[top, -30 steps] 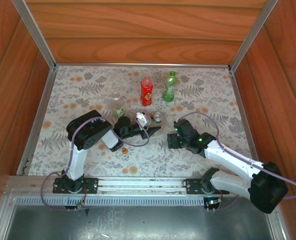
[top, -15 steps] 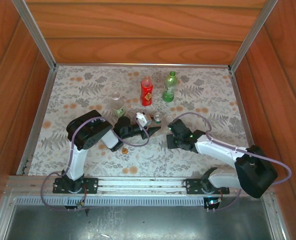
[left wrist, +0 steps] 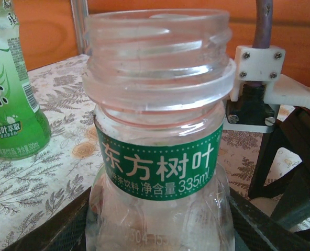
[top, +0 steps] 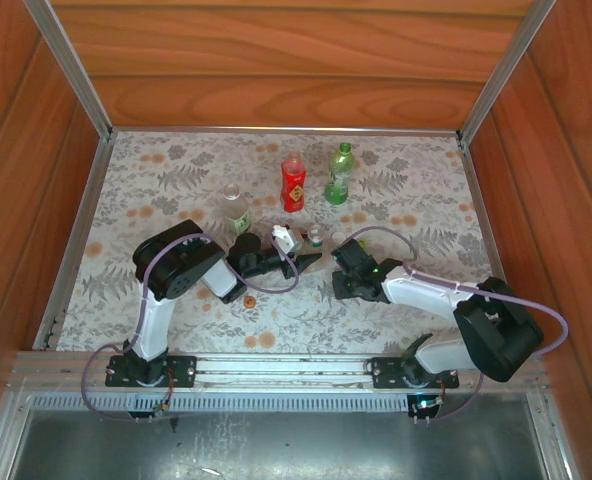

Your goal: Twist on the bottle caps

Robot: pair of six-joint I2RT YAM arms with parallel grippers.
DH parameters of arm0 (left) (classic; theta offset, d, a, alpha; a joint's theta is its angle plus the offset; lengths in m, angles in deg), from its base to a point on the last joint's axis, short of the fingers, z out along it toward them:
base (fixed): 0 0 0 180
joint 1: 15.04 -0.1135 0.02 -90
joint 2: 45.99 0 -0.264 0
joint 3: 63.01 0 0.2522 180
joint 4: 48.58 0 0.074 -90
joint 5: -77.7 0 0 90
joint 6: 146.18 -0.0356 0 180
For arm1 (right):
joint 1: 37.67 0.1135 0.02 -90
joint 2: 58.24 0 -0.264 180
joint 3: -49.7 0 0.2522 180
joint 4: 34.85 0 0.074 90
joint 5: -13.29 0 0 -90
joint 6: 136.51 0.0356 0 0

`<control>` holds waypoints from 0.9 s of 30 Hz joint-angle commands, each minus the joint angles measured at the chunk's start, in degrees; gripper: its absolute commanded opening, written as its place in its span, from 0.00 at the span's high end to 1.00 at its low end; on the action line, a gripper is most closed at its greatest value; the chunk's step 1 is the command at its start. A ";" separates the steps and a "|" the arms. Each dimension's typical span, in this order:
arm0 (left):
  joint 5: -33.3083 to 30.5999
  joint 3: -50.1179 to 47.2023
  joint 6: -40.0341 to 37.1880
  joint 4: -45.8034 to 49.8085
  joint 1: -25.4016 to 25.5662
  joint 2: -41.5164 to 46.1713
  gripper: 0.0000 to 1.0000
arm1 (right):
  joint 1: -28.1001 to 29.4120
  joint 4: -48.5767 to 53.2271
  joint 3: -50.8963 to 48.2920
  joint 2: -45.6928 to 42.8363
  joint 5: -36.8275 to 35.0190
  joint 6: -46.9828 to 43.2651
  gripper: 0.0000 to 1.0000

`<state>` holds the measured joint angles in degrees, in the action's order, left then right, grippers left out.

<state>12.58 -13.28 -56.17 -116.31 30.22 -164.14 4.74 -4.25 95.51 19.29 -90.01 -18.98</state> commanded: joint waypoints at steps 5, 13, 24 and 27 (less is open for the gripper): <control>0.38 -0.46 -0.01 0.28 -0.33 0.28 0.44 | 0.63 0.31 0.37 0.32 0.79 -0.02 0.54; 0.16 -0.47 -0.28 0.29 -0.31 0.24 0.44 | 0.65 4.20 1.46 -3.71 0.44 0.24 0.54; 0.30 -0.59 -0.44 0.29 -0.34 0.18 0.44 | 0.65 4.06 1.77 0.68 -0.32 0.24 0.47; 0.41 -0.46 -0.45 0.29 -0.30 -0.04 0.44 | 0.65 5.10 1.71 -0.08 -0.37 0.20 0.41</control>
<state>12.56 -13.28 -56.34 -116.31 30.22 -164.14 5.07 -1.54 96.56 19.38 -89.88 -18.89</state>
